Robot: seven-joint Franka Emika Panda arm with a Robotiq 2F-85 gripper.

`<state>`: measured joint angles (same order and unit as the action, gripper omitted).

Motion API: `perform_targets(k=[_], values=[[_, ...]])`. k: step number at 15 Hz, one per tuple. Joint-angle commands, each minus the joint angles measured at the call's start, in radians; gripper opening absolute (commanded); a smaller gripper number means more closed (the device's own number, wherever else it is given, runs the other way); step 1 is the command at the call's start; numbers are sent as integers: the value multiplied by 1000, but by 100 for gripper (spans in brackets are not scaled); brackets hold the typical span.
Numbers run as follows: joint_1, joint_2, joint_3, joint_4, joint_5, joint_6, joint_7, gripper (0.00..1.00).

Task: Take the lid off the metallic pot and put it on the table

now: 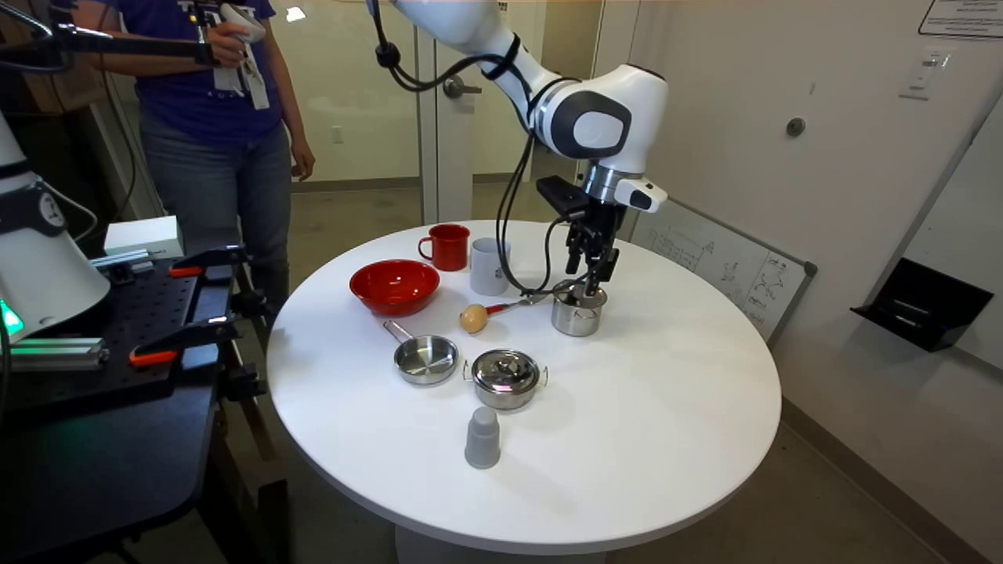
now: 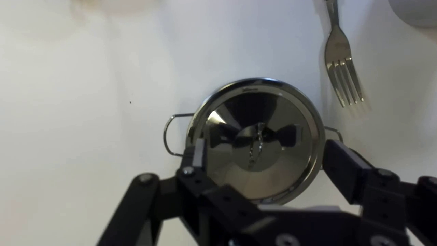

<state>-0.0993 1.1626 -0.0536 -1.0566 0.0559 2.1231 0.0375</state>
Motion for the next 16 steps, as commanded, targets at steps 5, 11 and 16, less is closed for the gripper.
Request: perform_targets(k=[5,11,16], values=[[6,70,-9,123,-15,-57,31,24],[7,83,-11,148,-17,-55,41,0],[10,38,-16,122,-11,-29,43,0]])
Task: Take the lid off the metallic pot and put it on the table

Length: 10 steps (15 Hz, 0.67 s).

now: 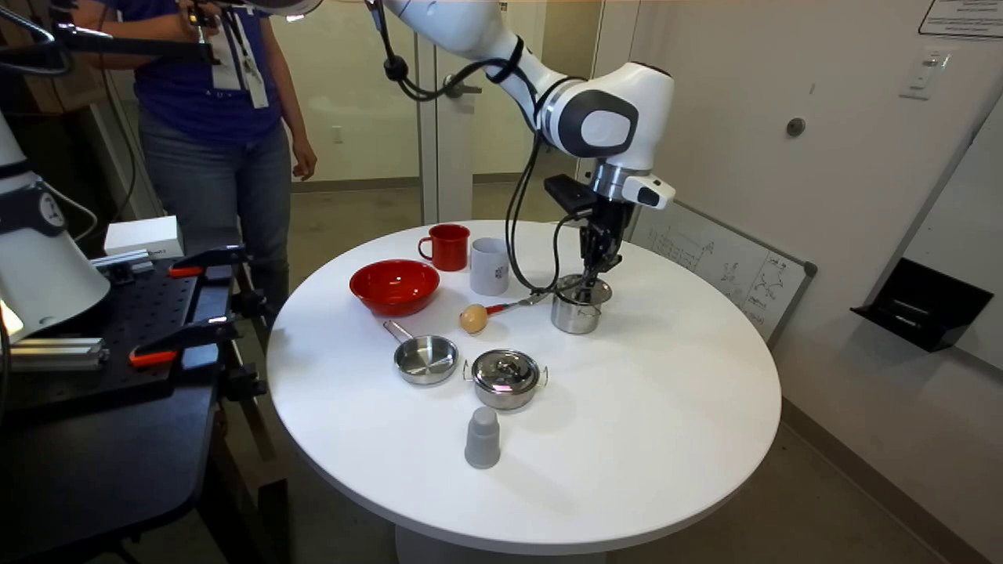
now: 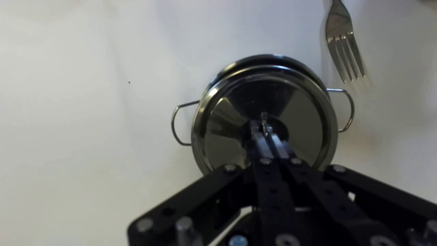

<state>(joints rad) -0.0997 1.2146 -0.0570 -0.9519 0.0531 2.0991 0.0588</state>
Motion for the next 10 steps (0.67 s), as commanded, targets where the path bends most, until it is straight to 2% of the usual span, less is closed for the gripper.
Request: perform_targets(k=[1,10], values=[[7,-33,-14,2,-9,7,18,0],[4,-170,-103,-150,2,47,123,0]])
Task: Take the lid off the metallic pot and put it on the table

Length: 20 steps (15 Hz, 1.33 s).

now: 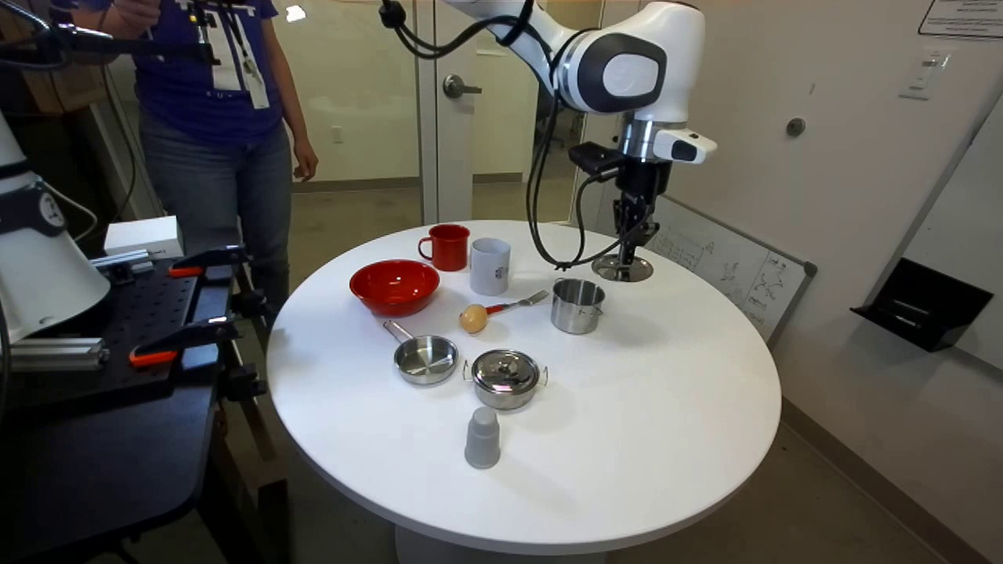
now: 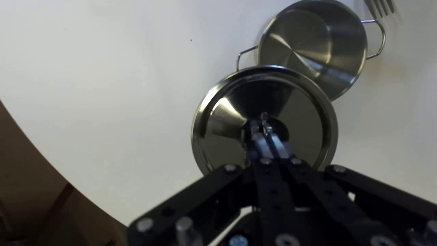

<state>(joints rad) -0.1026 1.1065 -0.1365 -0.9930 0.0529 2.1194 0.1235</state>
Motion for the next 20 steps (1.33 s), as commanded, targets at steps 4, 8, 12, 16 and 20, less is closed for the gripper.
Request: perform_targets(k=[4,8,12,16,20], values=[[-5,-83,-29,-211,25,46,115,0],[-24,-86,-21,-296,25,93,178,0],[-31,-99,-29,-368,33,141,223,0],[-36,-93,-28,-396,40,157,242,0],[-41,-77,-28,-417,49,209,250,0]])
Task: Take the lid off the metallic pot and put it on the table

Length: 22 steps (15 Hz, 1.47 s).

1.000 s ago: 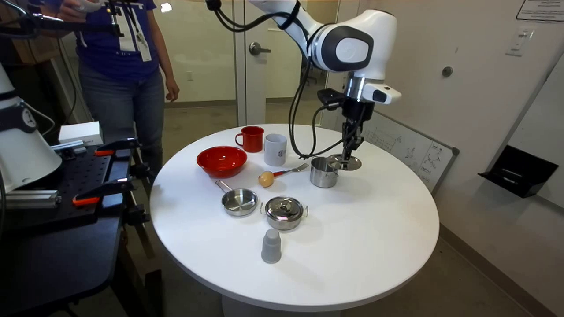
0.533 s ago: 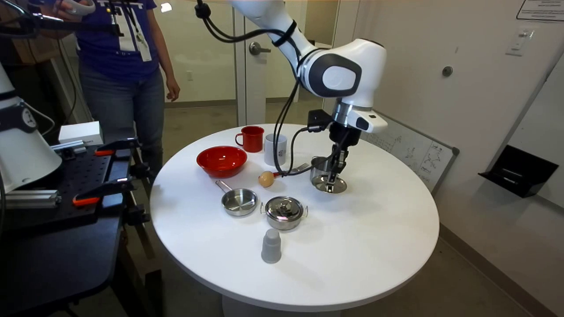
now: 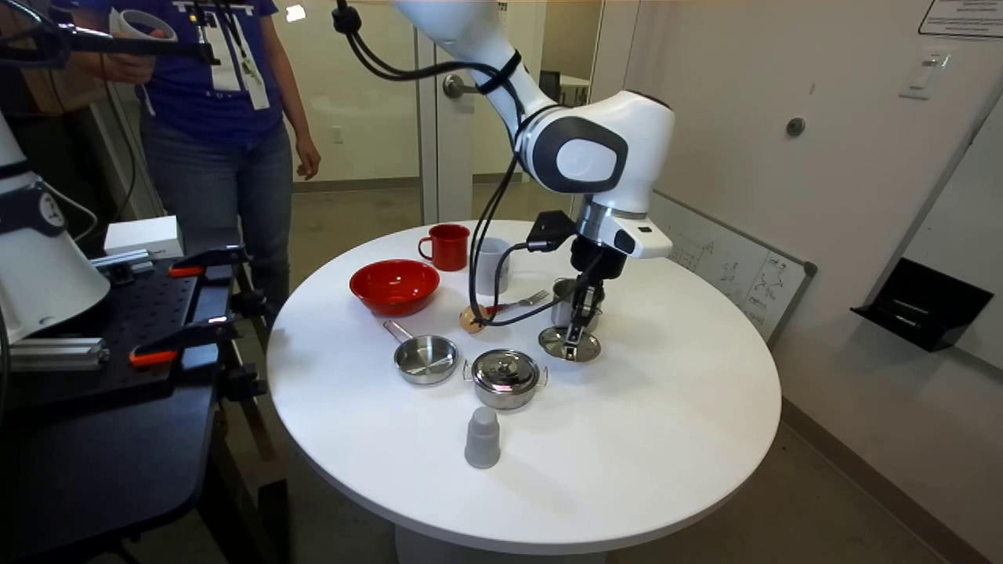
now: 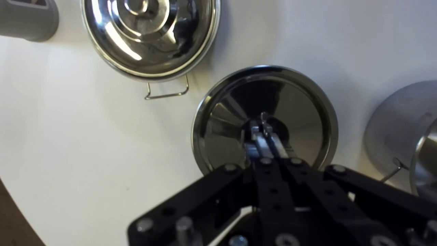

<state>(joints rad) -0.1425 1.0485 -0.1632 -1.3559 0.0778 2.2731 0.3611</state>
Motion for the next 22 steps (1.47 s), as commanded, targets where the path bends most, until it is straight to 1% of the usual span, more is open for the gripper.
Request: perform_targets(k=[1,6,11,16,17,18,21,22], values=[[-2,-14,0,-58,27,68,14,0],[-8,8,8,-67,48,98,12,0],[1,33,22,-39,54,95,2,0],[5,38,29,-36,55,90,5,0],[4,38,30,-36,56,89,6,27],[5,36,29,-39,56,90,7,28],[6,35,27,-41,55,90,10,47],[6,36,26,-40,55,90,11,56]])
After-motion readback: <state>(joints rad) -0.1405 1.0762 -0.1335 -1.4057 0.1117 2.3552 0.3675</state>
